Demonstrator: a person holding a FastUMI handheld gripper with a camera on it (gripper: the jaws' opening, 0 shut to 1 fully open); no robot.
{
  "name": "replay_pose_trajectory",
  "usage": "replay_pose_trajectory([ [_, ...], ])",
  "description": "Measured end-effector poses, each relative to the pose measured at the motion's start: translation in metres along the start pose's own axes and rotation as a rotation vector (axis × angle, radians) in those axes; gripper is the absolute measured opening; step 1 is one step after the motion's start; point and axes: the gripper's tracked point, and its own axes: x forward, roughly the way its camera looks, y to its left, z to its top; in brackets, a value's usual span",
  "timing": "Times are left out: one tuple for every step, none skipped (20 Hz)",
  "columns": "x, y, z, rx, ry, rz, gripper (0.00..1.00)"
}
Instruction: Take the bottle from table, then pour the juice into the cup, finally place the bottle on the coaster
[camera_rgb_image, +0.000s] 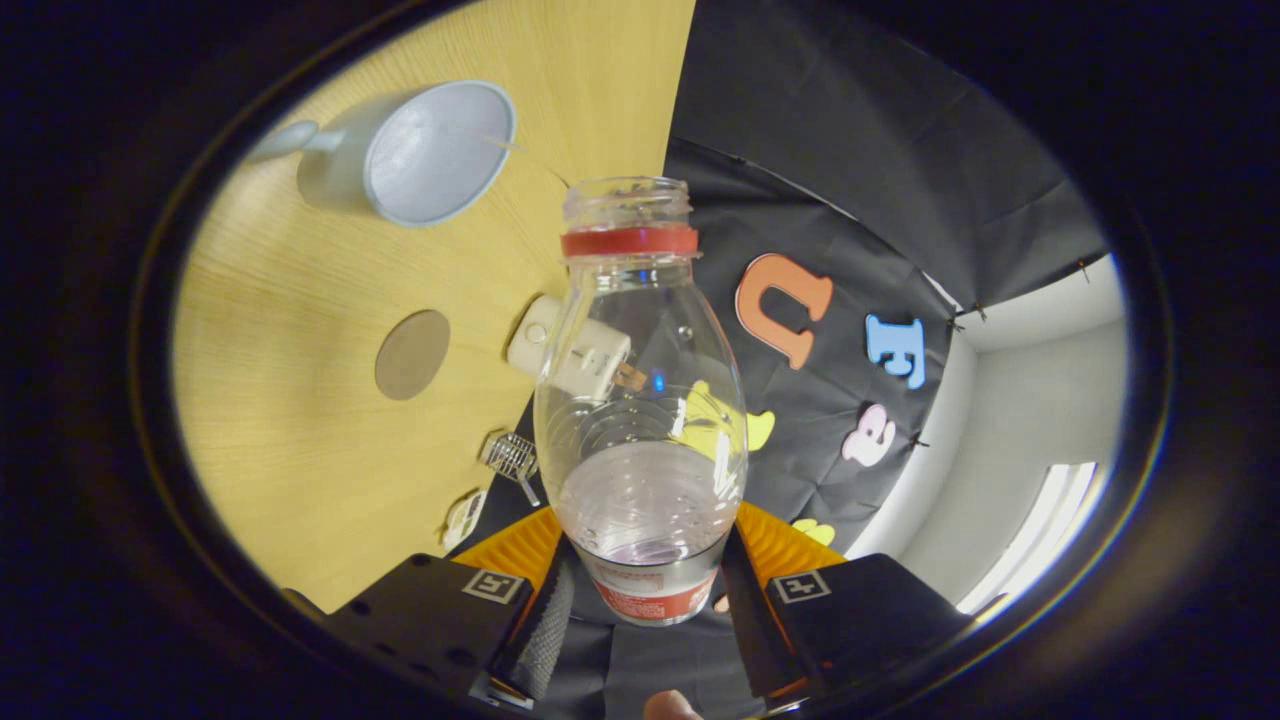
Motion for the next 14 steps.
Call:
replay_pose_trajectory([
  [-0.0005,-0.0006,0.001,-0.003,-0.001,-0.001,0.76],
  [-0.0001,-0.0014,0.0017,-0.006,-0.001,-0.003,0.76],
  [-0.0001,-0.0023,0.003,-0.01,-0.004,-0.004,0.76],
  [0.0002,-0.0033,0.004,-0.013,-0.005,-0.007,0.76],
  [-0.0014,-0.0046,0.0051,-0.017,-0.006,-0.009,0.76],
  [-0.0003,-0.0046,0.0056,-0.02,-0.008,-0.01,0.76],
  [-0.001,-0.0051,0.0054,-0.023,-0.009,-0.012,0.76],
  [-0.0002,-0.0045,0.006,-0.026,-0.01,-0.012,0.76],
  [-0.0004,-0.0048,0.006,-0.032,-0.01,-0.014,0.76],
  [0.0,-0.0055,0.0064,-0.039,-0.011,-0.016,0.76],
  [0.0,-0.0056,0.0056,-0.043,-0.01,-0.016,0.76],
  [0.0005,-0.0047,0.005,-0.045,-0.01,-0.016,0.76],
  [-0.0001,-0.0055,0.005,-0.047,-0.011,-0.018,0.76],
  [0.001,-0.0062,0.0055,-0.049,-0.012,-0.021,0.76],
])
